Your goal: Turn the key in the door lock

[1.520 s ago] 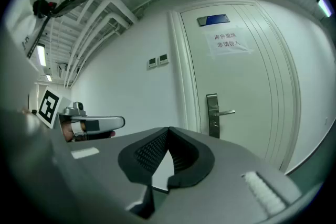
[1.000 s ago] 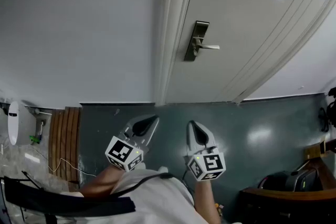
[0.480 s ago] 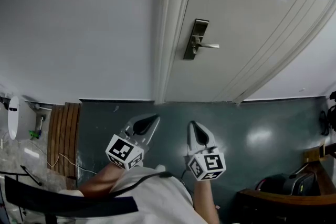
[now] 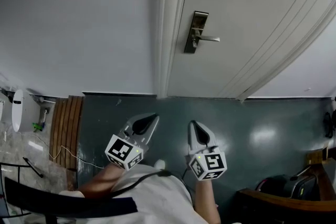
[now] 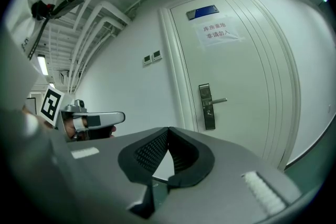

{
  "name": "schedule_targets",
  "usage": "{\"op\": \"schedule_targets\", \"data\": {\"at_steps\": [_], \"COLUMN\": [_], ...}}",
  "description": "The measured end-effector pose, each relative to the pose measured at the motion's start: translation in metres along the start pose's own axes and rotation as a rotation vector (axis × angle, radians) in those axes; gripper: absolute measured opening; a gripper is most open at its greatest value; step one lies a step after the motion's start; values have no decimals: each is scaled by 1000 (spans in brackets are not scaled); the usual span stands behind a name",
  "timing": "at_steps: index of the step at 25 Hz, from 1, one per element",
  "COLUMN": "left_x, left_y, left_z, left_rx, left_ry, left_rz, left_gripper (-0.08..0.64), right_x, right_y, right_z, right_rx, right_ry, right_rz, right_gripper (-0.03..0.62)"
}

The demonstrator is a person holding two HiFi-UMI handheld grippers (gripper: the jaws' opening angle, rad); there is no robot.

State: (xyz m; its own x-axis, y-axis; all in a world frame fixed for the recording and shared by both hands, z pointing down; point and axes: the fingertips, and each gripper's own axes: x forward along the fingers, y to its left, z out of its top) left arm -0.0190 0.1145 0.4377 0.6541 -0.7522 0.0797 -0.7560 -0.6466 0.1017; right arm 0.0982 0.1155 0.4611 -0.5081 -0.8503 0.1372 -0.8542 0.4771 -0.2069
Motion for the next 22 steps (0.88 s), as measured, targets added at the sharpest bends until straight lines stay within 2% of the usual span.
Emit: {"op": "schedule_targets", "data": {"at_steps": [10, 22], "left_x": [8, 54], "left_y": [-4, 33], "left_z": [-3, 3], "left_rx": [5, -3], "left_ry": [12, 0], "left_rz": [26, -14], "left_gripper": [5, 5], "right_x": [0, 44], "right_y": [-15, -39], "right_z": [-4, 8], "right_rx": [12, -3], "right_ry": [11, 19], "right_rz": [17, -19], "right_gripper": [8, 8]}}
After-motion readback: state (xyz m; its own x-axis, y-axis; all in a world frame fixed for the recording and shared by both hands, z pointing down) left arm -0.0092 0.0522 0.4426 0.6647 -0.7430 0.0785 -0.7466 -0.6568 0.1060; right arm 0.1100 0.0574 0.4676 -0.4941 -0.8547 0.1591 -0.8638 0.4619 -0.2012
